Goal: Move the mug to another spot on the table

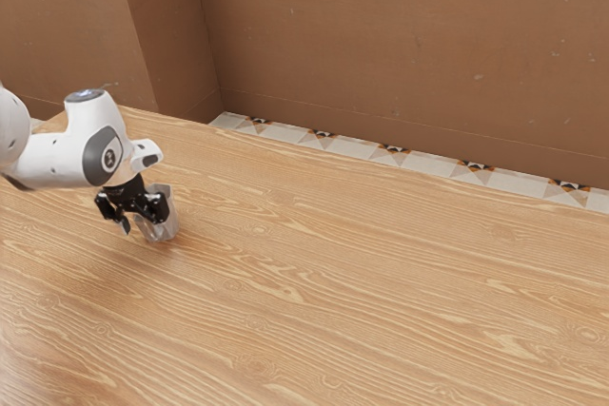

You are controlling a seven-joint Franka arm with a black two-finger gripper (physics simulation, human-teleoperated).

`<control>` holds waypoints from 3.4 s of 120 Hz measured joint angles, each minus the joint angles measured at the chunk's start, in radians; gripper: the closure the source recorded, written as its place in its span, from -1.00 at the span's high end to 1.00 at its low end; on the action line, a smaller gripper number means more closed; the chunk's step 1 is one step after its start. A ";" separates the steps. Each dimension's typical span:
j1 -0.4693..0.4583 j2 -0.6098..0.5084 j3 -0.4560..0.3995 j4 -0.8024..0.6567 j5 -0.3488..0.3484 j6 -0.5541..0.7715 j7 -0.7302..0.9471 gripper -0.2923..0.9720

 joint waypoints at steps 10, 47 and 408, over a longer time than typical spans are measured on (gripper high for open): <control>0.000 0.005 0.001 -0.003 -0.014 0.017 0.011 0.08; 0.000 0.017 0.000 -0.008 -0.036 0.059 0.036 -0.23; -0.474 -0.511 0.008 -0.488 -0.171 0.504 0.083 0.54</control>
